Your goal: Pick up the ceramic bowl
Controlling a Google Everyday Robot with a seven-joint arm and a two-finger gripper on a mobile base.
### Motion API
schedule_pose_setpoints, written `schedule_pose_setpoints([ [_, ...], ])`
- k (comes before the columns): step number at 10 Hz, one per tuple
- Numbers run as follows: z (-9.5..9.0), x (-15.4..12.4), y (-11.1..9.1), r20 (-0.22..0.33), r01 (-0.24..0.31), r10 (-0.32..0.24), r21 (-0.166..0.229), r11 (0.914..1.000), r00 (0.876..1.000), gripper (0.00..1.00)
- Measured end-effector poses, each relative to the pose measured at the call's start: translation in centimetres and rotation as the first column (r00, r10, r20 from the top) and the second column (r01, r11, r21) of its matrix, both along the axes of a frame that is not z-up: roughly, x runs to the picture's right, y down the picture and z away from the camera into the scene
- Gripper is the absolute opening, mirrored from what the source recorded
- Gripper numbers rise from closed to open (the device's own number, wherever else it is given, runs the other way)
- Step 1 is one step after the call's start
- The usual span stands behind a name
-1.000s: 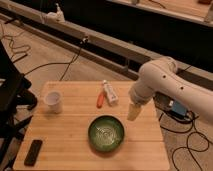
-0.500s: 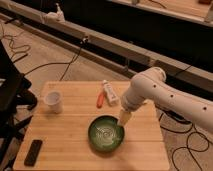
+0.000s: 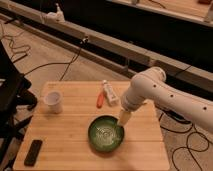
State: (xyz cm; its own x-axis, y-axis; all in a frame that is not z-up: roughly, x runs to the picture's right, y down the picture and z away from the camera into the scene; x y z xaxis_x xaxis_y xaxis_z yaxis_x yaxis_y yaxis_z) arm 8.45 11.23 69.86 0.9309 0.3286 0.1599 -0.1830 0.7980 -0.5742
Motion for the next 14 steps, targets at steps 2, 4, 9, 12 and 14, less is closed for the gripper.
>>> schedule_pose_setpoints([
  [2,0.4,-1.5,1.4,0.109,0.010,-0.007,-0.029,0.9995,0.994,0.80],
  [4,1.6,-2.5,2.8,0.211,0.023,-0.012,-0.048,0.9986,0.977,0.80],
  [9,6.7,-2.7,4.3,0.249,0.095,-0.092,0.000,0.9954,0.964,0.80],
  [12,9.1,-2.6,4.6,0.227,0.101,-0.099,0.002,0.9949,0.969,0.80],
  [14,10.2,-2.5,5.4,0.216,0.094,-0.088,-0.017,0.9954,0.972,0.80],
])
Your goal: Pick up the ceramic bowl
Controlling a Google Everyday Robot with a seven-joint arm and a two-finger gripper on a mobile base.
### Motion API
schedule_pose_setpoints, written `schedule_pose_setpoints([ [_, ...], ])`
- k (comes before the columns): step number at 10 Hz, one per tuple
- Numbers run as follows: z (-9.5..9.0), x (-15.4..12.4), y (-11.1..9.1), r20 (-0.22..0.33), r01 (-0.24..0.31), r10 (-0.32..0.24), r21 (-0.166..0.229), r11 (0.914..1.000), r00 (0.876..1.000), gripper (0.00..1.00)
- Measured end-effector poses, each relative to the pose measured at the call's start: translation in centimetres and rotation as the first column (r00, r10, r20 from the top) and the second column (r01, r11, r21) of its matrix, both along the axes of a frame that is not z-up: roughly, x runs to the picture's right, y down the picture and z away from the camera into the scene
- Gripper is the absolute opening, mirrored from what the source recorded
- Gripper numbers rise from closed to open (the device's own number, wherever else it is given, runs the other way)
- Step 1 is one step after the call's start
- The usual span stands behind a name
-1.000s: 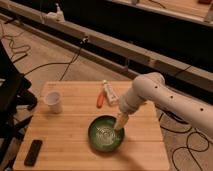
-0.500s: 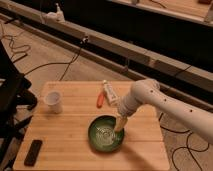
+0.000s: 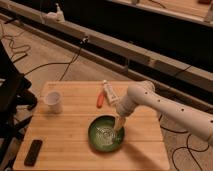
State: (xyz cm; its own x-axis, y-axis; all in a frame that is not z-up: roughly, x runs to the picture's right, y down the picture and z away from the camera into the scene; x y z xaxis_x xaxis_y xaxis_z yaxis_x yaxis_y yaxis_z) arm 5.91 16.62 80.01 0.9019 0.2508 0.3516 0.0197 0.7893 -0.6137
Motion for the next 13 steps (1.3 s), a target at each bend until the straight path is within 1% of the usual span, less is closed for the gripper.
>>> schedule_pose_setpoints([
  [2,0.9,0.0,0.8,-0.004,-0.014,0.014,-0.022,0.9997,1.000,0.80],
  [4,1.7,-0.3,1.5,0.014,-0.056,0.057,-0.048,0.9973,0.998,0.80],
  [5,2.2,-0.4,1.9,0.031,-0.085,0.087,-0.063,0.9944,0.996,0.80],
  [6,2.6,-0.4,2.3,0.046,-0.107,0.110,-0.075,0.9915,0.993,0.78],
  [7,2.9,-0.5,2.7,0.064,-0.128,0.134,-0.085,0.9881,0.989,0.70],
  [9,3.4,-0.5,3.5,0.094,-0.157,0.167,-0.103,0.9822,0.981,0.49],
  [12,3.8,-0.2,4.7,0.113,-0.168,0.183,-0.127,0.9775,0.977,0.20],
  [13,3.8,0.0,4.8,0.116,-0.173,0.189,-0.134,0.9756,0.975,0.08],
])
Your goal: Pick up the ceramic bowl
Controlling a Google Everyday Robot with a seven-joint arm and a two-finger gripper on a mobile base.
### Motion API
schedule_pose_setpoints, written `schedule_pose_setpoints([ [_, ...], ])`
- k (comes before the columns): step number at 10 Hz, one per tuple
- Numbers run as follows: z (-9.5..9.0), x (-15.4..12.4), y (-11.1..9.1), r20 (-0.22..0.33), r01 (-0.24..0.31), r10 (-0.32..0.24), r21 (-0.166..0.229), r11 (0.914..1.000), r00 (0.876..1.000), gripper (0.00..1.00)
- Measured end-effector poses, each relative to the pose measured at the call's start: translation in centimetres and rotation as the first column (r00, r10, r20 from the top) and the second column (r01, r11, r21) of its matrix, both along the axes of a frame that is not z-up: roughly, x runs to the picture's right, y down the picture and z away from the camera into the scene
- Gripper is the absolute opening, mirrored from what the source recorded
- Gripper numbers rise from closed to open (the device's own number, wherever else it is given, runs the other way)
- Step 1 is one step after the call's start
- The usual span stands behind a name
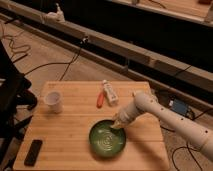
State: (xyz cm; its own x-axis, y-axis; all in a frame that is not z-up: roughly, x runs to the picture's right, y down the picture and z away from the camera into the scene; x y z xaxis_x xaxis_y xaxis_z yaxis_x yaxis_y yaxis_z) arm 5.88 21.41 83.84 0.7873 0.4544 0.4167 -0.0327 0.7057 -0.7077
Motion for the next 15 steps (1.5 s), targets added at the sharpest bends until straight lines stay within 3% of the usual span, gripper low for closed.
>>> schedule_pose_setpoints([
  [3,0.5,1.4,-0.5,-0.057,-0.002,0.002,-0.009,1.0000,0.998,0.00],
  [5,0.1,2.5,-3.2,-0.136,-0.019,0.019,-0.003,0.9998,0.991,0.00],
  [7,-1.2,2.1,-6.1,-0.165,-0.028,0.031,0.019,0.9994,0.986,0.00],
  [11,-4.0,1.2,-11.6,-0.164,-0.080,0.094,0.092,0.9925,0.982,0.00],
  [15,-7.4,0.5,-15.8,-0.120,-0.140,0.162,0.173,0.9749,0.979,0.00],
])
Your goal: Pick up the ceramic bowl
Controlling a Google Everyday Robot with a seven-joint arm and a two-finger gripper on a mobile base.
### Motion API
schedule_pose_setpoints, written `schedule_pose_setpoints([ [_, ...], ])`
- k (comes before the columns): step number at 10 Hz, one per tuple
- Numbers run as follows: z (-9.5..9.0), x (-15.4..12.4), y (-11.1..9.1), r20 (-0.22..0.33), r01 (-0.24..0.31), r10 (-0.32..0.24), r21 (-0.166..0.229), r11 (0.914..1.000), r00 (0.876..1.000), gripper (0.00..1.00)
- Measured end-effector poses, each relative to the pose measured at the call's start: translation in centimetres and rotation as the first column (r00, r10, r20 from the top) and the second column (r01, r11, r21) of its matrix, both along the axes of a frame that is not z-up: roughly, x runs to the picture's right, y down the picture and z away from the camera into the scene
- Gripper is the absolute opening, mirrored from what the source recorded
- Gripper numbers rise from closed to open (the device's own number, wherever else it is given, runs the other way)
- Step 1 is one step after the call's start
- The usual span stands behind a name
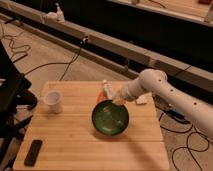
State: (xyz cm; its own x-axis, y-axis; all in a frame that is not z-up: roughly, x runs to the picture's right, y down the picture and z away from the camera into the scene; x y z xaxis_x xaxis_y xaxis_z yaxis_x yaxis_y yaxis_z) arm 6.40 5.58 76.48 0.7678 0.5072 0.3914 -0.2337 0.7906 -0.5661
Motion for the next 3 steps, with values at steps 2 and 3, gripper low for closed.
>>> schedule_pose_setpoints([
  [2,-1.7,-0.8,-0.8,0.056,-0.037,0.036,0.007,0.9993,0.998,0.00],
  [3,-2.2,-1.0,-0.9,0.073,-0.046,0.046,0.006,0.9989,0.996,0.00],
])
